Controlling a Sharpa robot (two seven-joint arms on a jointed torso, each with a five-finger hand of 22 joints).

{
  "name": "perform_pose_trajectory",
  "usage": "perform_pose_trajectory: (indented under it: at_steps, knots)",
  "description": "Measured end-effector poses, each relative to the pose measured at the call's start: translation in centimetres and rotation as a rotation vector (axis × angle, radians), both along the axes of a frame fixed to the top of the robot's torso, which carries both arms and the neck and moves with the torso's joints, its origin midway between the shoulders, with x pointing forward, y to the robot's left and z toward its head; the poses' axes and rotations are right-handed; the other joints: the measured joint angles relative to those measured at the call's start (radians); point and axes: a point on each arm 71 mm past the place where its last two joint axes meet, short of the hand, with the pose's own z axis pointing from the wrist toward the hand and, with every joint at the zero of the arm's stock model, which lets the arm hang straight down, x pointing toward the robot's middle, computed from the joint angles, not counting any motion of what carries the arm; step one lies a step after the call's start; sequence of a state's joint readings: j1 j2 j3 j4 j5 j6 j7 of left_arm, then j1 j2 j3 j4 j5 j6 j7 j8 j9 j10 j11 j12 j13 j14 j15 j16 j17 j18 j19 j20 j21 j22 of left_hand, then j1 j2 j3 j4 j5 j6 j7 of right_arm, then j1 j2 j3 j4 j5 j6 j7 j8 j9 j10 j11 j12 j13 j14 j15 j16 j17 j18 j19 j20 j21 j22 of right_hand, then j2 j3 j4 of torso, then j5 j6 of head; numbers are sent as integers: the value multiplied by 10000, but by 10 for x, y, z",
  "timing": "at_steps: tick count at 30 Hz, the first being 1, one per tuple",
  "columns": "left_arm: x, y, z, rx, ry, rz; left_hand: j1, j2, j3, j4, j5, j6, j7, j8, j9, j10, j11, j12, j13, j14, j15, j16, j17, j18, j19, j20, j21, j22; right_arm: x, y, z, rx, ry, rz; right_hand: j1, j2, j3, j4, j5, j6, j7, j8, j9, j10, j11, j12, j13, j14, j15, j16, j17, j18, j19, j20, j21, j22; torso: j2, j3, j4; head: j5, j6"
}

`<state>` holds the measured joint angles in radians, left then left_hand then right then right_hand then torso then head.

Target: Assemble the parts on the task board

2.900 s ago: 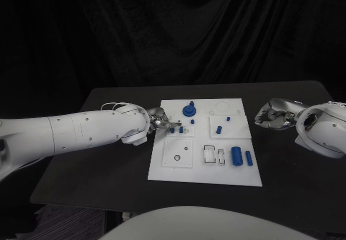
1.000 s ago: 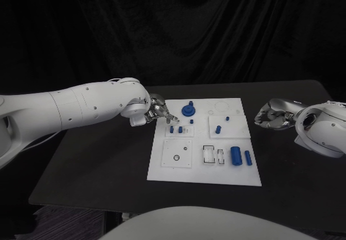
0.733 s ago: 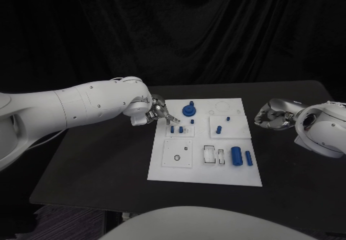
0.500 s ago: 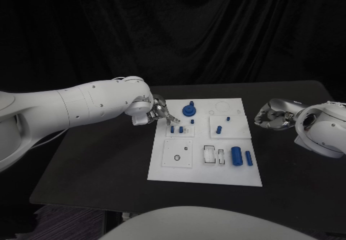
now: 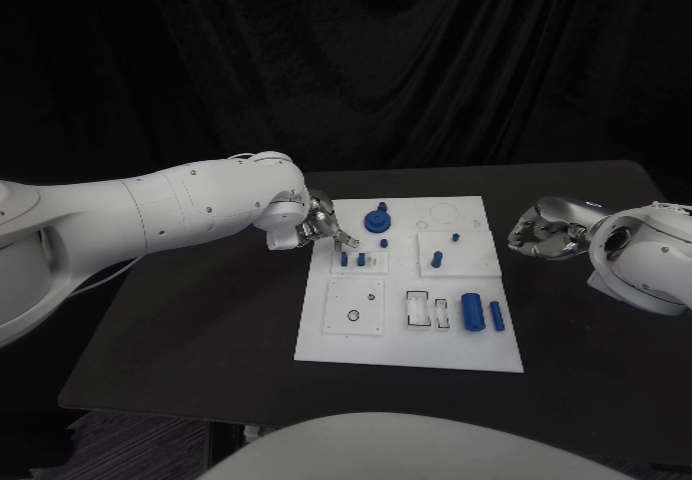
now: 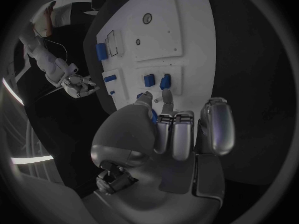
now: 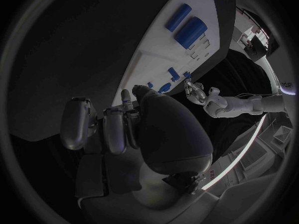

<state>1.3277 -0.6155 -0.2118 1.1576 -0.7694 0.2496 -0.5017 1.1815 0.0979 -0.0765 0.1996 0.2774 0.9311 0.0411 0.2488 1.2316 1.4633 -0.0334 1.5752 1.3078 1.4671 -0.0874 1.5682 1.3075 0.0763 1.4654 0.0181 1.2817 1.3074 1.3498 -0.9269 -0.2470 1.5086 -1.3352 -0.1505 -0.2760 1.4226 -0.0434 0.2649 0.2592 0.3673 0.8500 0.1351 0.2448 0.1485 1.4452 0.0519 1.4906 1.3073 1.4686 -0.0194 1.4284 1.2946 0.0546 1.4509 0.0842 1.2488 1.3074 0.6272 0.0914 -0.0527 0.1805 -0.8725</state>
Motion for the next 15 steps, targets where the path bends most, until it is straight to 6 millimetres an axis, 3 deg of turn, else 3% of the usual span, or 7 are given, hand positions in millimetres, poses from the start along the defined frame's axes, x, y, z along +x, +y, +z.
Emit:
perform_pose_trajectory:
  at_steps: [8,15]
  knots:
    - [0,-2,-1,74,117,-54,96,96,236,-236,122,0,0,0,123,0,0,0,0,0,0,0,0,1,0,0,-1,0,0,0,0,-3,7,5,0,0,0,0,0,0,0,0,0,0,0,0,8,0,0,0,-1,0,0,0,0,0,-2,1,0,-10,0]
    - [0,-1,-2,123,180,-48,149,44,288,-288,157,-1,0,0,145,0,0,0,0,0,0,0,0,0,0,0,-1,0,0,0,0,-6,14,8,0,0,0,0,0,0,0,0,0,0,0,0,8,0,0,0,-1,0,0,0,0,0,-5,1,6,-11,0]
